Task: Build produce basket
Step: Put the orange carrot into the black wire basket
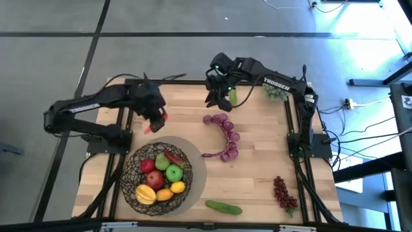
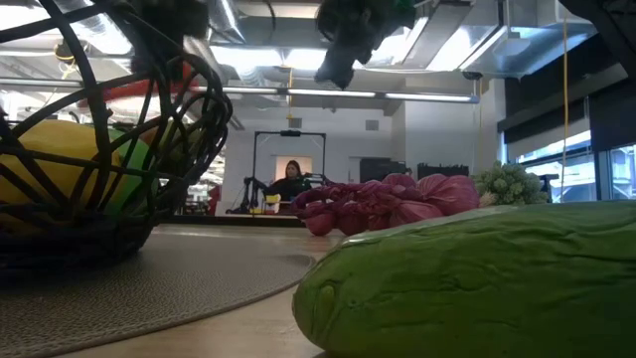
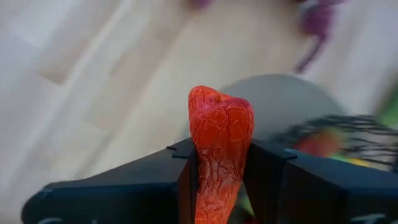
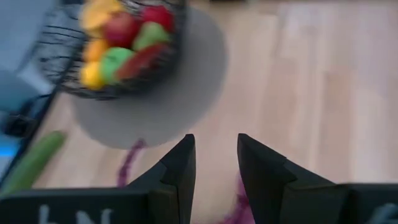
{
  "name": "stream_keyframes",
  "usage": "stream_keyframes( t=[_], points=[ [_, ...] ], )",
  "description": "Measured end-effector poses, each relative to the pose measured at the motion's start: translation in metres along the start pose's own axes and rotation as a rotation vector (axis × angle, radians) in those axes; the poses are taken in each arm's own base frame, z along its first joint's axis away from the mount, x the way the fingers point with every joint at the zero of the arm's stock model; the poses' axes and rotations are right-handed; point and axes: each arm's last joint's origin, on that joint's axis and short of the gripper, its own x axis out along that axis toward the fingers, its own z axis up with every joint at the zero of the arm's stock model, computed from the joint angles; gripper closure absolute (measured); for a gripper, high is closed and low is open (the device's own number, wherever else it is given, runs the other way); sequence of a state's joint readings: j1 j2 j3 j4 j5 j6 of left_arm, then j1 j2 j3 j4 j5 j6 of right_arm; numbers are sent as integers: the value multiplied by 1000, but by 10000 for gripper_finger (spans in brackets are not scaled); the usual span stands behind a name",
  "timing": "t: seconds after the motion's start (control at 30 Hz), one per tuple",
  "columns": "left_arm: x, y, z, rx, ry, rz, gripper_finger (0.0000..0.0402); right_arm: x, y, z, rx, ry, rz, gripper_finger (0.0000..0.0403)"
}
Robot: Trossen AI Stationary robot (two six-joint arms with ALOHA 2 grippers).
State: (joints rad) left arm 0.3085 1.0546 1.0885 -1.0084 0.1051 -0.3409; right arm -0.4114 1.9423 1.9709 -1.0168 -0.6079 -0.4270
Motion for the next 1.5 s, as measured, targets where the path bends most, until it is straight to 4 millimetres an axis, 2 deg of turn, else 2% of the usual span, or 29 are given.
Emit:
stream_keyframes(
  t=[0.23,0.37,0.57,0.77,1.1,1.5],
  points=[
    [-28,-47,-25,-55,-71,-242,330,0,10,2,-118,-46,130,289],
    [-35,-73,-35,-76,-119,-345,330,-2,22,3,-196,-39,166,289],
    [-30,-105,-56,-95,-107,-341,330,-5,45,6,-267,-20,208,289],
    [-27,-122,-77,-120,-149,-258,330,-6,59,11,-297,-24,227,289],
    [0,-117,-96,-35,-233,165,330,-2,68,14,-320,-26,241,289],
    [39,-104,-120,-66,-228,204,330,-2,68,14,-321,-27,240,289]
  ],
)
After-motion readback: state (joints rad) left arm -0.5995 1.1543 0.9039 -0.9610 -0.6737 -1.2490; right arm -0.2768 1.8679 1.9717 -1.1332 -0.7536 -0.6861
